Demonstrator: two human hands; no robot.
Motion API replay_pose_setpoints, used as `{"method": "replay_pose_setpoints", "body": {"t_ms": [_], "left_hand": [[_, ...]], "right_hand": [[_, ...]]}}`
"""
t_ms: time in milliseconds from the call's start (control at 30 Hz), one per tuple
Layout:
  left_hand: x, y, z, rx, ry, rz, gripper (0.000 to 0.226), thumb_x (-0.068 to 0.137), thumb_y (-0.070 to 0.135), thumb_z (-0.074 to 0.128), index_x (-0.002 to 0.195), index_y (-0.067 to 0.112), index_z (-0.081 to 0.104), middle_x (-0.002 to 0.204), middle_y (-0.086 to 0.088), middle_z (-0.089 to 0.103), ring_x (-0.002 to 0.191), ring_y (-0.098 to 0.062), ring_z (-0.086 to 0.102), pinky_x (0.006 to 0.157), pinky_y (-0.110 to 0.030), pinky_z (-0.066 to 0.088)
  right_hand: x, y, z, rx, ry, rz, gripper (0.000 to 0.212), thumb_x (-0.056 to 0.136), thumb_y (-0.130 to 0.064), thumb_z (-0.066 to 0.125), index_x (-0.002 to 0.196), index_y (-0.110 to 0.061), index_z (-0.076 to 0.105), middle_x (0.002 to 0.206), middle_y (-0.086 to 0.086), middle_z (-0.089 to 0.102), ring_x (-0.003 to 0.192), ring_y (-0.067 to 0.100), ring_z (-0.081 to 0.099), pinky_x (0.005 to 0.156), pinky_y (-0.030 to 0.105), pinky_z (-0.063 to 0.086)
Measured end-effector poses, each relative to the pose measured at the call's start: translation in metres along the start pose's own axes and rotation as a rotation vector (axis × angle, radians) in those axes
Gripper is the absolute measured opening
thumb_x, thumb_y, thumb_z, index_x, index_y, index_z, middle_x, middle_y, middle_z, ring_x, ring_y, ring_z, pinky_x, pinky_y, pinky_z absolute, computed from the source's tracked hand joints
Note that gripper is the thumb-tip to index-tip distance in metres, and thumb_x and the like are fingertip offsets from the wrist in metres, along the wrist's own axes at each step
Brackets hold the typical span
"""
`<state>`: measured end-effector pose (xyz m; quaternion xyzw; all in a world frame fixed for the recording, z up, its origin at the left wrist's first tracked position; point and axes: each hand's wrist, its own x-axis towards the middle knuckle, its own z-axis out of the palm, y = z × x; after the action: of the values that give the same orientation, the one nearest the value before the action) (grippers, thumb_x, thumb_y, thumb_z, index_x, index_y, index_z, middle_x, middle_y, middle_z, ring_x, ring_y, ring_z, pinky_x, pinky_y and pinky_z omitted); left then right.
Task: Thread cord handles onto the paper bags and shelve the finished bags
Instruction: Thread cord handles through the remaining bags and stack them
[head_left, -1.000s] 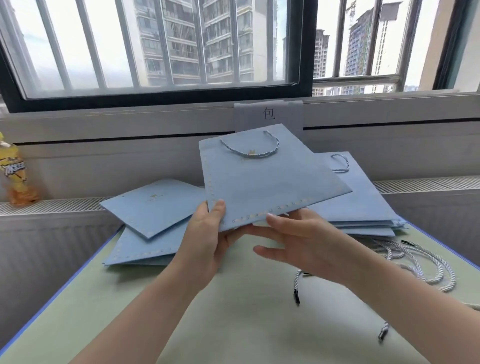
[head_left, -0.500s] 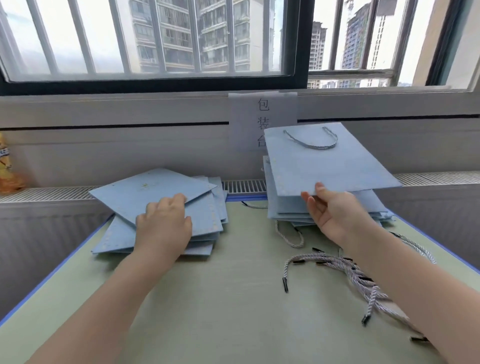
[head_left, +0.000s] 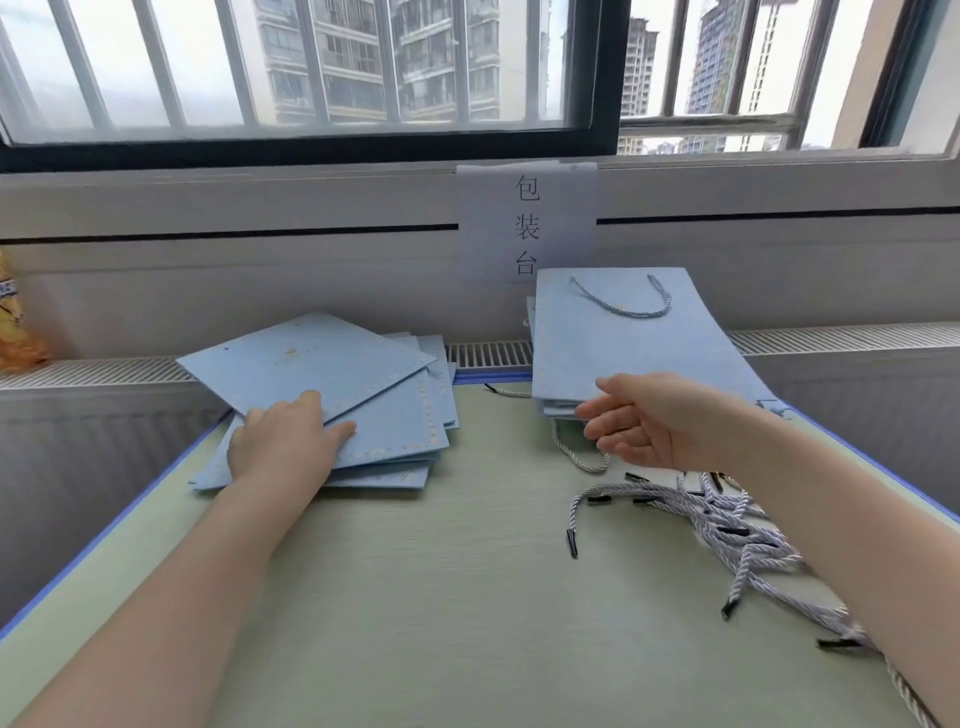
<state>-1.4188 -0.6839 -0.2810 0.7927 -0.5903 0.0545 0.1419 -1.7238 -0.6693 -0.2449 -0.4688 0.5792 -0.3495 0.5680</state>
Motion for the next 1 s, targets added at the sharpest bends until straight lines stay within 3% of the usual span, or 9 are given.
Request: {"method": "replay_pose_setpoints", "body": {"t_ms": [100,200,300,433,500,667,800,900,1000], "left_hand": [[0.002,-0.002,0.003,0.041,0.060,0.018,0.037,0.098,0.040,0.040,0.119,0.011,0.051,0.114,-0.011,0.060,0.109,-0.031,0.049,0.073,-0.033,0.038],[0.008,-0.007,0.006,0.022,0.122,-0.019,0.028,0.099,0.026,0.041,0.116,0.010,0.057,0.114,-0.012,0.060,0.108,-0.032,0.050,0.074,-0.032,0.039],[0.010,-0.010,0.007,-0.006,0.139,-0.035,0.028,0.098,0.026,0.040,0.115,0.014,0.060,0.116,-0.009,0.057,0.111,-0.029,0.048,0.072,-0.031,0.035],[0.013,-0.012,0.006,-0.049,0.107,-0.045,0.037,0.096,0.040,0.048,0.122,0.016,0.058,0.124,-0.009,0.054,0.118,-0.028,0.046,0.086,-0.036,0.036],[0.016,-0.017,0.006,-0.080,0.079,-0.082,0.048,0.091,0.049,0.052,0.128,0.017,0.052,0.128,-0.010,0.053,0.122,-0.029,0.044,0.094,-0.038,0.033],[0.015,-0.019,0.003,-0.093,0.069,-0.096,0.047,0.092,0.053,0.048,0.116,0.014,0.060,0.122,-0.010,0.058,0.112,-0.032,0.052,0.083,-0.034,0.035],[0.016,-0.019,0.005,-0.013,0.138,-0.064,0.045,0.099,0.045,0.036,0.106,0.010,0.062,0.109,-0.016,0.061,0.101,-0.037,0.054,0.073,-0.034,0.032],[0.013,-0.019,0.004,-0.131,0.258,-0.052,0.044,0.102,0.036,0.033,0.092,0.006,0.064,0.097,-0.019,0.062,0.090,-0.038,0.053,0.072,-0.035,0.033],[0.010,-0.018,0.005,-0.262,0.279,-0.040,0.037,0.098,0.039,0.044,0.090,0.010,0.065,0.095,-0.016,0.063,0.094,-0.038,0.054,0.072,-0.037,0.036]], "right_hand": [[-0.001,0.000,0.006,-0.475,0.020,-0.170,0.025,0.097,-0.029,0.049,0.096,-0.009,0.064,0.074,0.003,0.068,0.058,0.011,0.062,0.049,0.019,0.049],[-0.004,0.005,0.010,-0.865,-0.164,-0.293,0.016,0.087,-0.034,0.064,0.099,-0.023,0.066,0.087,-0.009,0.067,0.072,0.005,0.062,0.061,0.018,0.050],[-0.003,0.010,0.011,-1.172,-0.245,-0.330,0.026,0.075,-0.041,0.074,0.098,-0.037,0.063,0.094,-0.017,0.058,0.081,0.000,0.057,0.079,0.023,0.049],[-0.004,0.014,0.020,-1.188,-0.187,-0.448,0.011,0.080,-0.036,0.071,0.081,-0.033,0.061,0.079,-0.016,0.056,0.066,-0.005,0.052,0.067,0.019,0.047],[-0.004,0.016,0.026,-1.212,-0.137,-0.489,0.014,0.083,-0.036,0.067,0.074,-0.031,0.057,0.074,-0.014,0.055,0.064,-0.002,0.050,0.064,0.022,0.045],[-0.001,0.020,0.033,-1.263,-0.027,-0.569,0.020,0.093,-0.033,0.052,0.075,-0.024,0.048,0.076,-0.012,0.052,0.065,0.003,0.047,0.058,0.020,0.039],[0.002,0.025,0.033,-1.026,-0.001,-0.630,0.007,0.095,-0.021,0.047,0.093,-0.026,0.052,0.083,-0.009,0.059,0.074,0.016,0.060,0.067,0.031,0.053],[0.007,0.023,0.033,-0.823,0.015,-0.729,0.023,0.098,-0.012,0.040,0.098,-0.032,0.052,0.081,0.000,0.055,0.071,0.014,0.056,0.058,0.016,0.041],[0.009,0.021,0.032,-0.644,0.011,-0.752,0.035,0.098,-0.007,0.037,0.097,-0.035,0.057,0.072,0.001,0.050,0.059,0.002,0.052,0.059,0.016,0.038]]}}
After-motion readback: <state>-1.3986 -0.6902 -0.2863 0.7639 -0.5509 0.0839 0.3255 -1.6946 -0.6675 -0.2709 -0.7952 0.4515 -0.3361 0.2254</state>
